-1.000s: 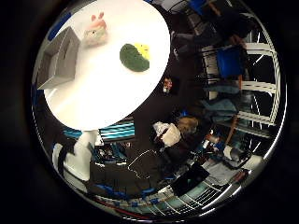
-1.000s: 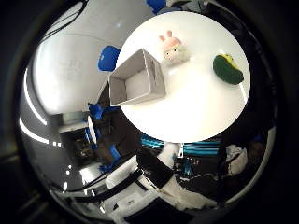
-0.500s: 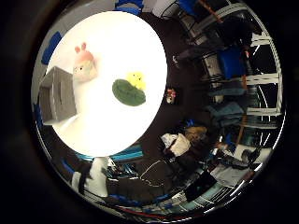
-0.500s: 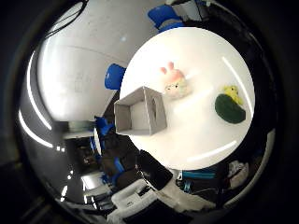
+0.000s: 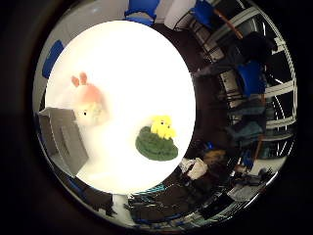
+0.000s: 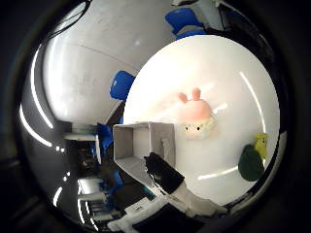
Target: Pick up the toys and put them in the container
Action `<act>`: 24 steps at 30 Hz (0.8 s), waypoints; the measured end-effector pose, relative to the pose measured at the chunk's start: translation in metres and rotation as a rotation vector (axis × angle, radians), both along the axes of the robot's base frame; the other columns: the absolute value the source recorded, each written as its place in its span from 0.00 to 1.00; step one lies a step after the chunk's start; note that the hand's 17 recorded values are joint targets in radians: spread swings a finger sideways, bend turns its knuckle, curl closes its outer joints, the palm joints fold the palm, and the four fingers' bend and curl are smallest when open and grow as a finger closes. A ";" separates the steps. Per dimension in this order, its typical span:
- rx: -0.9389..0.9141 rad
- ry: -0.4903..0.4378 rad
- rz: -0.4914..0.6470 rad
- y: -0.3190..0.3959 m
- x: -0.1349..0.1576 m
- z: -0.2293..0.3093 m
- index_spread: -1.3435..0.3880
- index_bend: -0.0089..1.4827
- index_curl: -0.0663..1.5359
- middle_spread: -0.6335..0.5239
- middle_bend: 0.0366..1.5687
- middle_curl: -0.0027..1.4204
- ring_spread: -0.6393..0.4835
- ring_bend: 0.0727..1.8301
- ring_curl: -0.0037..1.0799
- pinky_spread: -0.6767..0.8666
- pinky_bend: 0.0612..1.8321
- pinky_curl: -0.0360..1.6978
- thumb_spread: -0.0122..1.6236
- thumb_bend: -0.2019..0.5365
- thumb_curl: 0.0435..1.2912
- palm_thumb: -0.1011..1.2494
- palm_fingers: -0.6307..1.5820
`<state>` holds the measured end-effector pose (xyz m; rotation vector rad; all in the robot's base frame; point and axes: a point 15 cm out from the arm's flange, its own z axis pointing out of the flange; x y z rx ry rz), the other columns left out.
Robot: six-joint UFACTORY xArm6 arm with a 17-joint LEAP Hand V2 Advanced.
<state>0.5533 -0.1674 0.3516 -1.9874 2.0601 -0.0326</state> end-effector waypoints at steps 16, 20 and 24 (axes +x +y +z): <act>-0.057 0.091 0.059 0.046 0.048 -0.100 0.56 0.11 0.20 0.62 0.10 0.23 0.78 0.15 0.24 0.73 0.29 0.19 0.68 0.24 0.19 0.40 0.29; -0.068 0.118 0.068 0.053 0.054 -0.128 0.56 0.11 0.20 0.62 0.10 0.23 0.78 0.15 0.24 0.73 0.28 0.19 0.67 0.24 0.19 0.40 0.29; -0.065 0.145 0.085 0.064 0.056 -0.148 0.56 0.11 0.20 0.62 0.10 0.23 0.78 0.14 0.24 0.74 0.28 0.19 0.67 0.24 0.19 0.40 0.29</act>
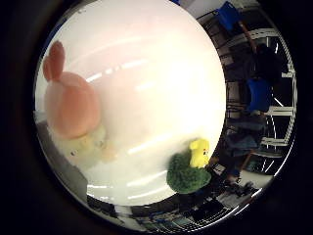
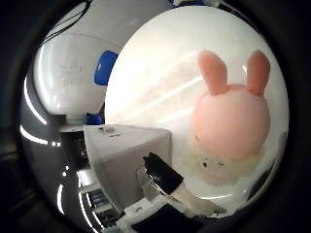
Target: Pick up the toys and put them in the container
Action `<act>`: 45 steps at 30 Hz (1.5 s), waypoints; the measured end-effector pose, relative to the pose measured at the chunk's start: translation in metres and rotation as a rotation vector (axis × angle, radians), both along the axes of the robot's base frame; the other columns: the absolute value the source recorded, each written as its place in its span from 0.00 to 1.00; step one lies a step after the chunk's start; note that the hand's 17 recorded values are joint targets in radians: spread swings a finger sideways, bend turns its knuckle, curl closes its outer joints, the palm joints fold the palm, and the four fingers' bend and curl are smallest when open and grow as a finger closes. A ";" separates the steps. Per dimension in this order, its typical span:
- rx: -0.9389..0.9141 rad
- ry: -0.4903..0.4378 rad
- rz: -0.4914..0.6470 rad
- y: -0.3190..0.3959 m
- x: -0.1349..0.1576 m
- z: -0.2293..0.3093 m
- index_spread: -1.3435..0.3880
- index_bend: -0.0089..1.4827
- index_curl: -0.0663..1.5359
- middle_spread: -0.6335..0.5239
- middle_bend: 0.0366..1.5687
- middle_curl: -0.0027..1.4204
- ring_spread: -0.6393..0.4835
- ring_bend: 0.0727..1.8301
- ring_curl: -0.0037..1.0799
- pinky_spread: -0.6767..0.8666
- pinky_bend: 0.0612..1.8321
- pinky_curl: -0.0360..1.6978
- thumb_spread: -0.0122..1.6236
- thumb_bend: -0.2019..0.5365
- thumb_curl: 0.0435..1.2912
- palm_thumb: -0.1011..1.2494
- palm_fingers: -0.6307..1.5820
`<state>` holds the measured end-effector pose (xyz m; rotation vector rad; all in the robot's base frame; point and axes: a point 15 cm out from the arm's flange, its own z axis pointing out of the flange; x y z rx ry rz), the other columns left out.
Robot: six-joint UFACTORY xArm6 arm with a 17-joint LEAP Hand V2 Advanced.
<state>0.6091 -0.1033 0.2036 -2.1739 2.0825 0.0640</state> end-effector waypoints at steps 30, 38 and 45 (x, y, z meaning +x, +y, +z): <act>-0.213 -0.036 0.052 -0.013 -0.028 0.095 0.58 0.69 0.59 0.31 0.76 0.67 0.33 0.71 0.69 0.28 0.72 0.45 0.68 0.30 0.29 0.74 0.78; -0.132 0.096 0.062 0.009 -0.110 0.158 0.62 0.71 0.63 0.36 0.80 0.69 0.35 0.73 0.74 0.31 0.71 0.53 0.71 0.26 0.32 0.80 0.76; -0.137 0.056 0.102 0.038 -0.157 0.227 0.63 0.70 0.64 0.38 0.80 0.68 0.35 0.72 0.76 0.31 0.68 0.58 0.73 0.26 0.33 0.80 0.76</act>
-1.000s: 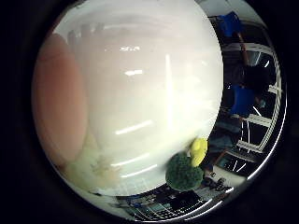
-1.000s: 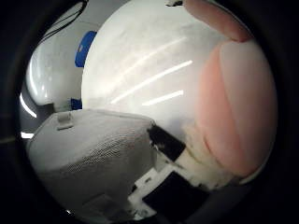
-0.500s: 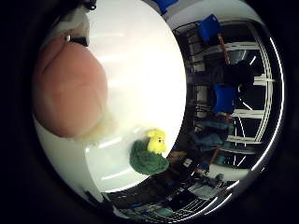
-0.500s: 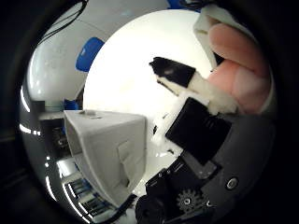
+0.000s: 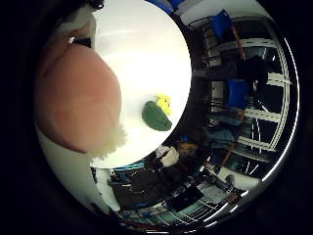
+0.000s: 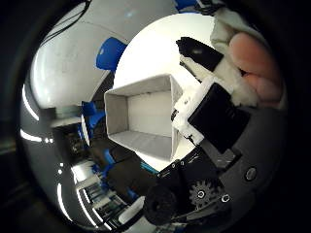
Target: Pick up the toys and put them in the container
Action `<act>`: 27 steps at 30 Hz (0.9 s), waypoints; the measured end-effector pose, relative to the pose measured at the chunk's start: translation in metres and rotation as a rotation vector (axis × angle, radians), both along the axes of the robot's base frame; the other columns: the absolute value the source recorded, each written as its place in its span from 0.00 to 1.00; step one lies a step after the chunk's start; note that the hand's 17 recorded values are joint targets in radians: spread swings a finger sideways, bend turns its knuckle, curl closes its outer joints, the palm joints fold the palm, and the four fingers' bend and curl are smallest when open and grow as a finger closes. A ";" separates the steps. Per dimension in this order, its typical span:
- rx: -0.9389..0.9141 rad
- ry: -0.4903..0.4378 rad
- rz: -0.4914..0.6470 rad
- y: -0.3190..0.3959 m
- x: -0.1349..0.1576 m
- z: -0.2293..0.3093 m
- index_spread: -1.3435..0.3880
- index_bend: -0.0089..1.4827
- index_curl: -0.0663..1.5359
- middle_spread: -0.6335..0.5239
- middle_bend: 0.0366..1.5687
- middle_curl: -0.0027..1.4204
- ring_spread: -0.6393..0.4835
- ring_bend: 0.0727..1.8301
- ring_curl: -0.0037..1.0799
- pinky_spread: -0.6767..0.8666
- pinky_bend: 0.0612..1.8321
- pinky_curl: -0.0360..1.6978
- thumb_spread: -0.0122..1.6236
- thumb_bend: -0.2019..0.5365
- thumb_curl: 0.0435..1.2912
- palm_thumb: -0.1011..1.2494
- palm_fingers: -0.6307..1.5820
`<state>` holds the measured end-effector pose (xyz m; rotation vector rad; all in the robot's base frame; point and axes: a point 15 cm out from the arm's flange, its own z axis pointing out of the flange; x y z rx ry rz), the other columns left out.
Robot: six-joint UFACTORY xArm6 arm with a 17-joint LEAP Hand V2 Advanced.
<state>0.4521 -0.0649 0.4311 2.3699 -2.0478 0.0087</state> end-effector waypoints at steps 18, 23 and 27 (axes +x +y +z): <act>0.024 -0.131 0.191 0.183 -0.010 0.040 0.63 0.68 0.65 0.39 0.79 0.68 0.34 0.71 0.79 0.30 0.64 0.66 0.74 0.26 0.34 0.81 0.77; 0.029 -0.110 0.214 0.222 0.001 0.016 0.63 0.68 0.65 0.39 0.80 0.68 0.34 0.71 0.79 0.30 0.63 0.67 0.74 0.25 0.34 0.81 0.77; 0.071 -0.096 0.226 0.243 0.005 0.004 0.63 0.64 0.64 0.38 0.75 0.66 0.35 0.70 0.76 0.28 0.59 0.64 0.76 0.23 0.32 0.74 0.78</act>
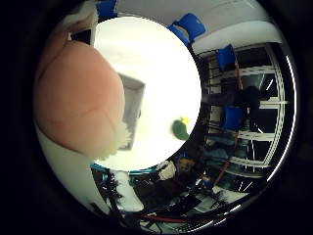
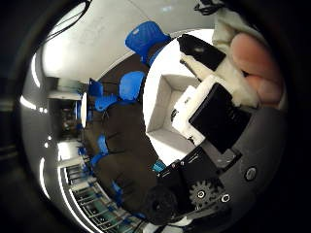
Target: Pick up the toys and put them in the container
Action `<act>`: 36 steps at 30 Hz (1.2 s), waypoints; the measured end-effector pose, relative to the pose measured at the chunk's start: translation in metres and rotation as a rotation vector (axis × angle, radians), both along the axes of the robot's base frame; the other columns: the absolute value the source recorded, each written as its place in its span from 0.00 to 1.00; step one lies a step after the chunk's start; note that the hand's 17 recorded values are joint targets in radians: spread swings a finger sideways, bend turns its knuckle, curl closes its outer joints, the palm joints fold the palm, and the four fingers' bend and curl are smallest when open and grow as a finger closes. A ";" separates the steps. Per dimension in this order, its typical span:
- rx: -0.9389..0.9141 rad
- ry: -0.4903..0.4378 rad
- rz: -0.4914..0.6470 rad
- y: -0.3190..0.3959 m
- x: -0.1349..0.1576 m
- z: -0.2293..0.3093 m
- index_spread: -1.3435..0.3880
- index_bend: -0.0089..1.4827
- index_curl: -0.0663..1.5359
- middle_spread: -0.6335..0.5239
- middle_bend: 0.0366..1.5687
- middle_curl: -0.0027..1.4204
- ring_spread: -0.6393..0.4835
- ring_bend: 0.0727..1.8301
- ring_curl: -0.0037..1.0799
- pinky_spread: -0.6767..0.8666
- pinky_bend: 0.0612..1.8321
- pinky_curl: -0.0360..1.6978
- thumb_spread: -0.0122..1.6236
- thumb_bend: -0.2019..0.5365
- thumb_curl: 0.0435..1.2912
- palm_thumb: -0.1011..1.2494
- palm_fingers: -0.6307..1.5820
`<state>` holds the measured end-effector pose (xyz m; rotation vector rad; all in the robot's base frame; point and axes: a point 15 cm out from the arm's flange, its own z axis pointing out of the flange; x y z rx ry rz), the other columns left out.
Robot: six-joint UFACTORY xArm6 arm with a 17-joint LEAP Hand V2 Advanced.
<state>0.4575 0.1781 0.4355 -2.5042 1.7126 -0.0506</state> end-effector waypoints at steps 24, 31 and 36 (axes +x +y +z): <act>0.032 0.145 -0.059 -0.129 -0.061 0.034 0.54 0.11 0.23 0.57 0.17 0.25 0.77 0.22 0.24 0.77 0.26 0.27 0.74 0.25 0.17 0.35 0.31; 0.011 0.091 -0.204 -0.242 -0.090 0.058 0.55 0.11 0.21 0.59 0.16 0.24 0.78 0.20 0.23 0.77 0.26 0.24 0.73 0.24 0.16 0.32 0.32; -0.002 0.100 -0.323 -0.320 -0.116 0.053 0.56 0.11 0.20 0.62 0.14 0.24 0.79 0.19 0.23 0.76 0.26 0.23 0.72 0.25 0.16 0.32 0.31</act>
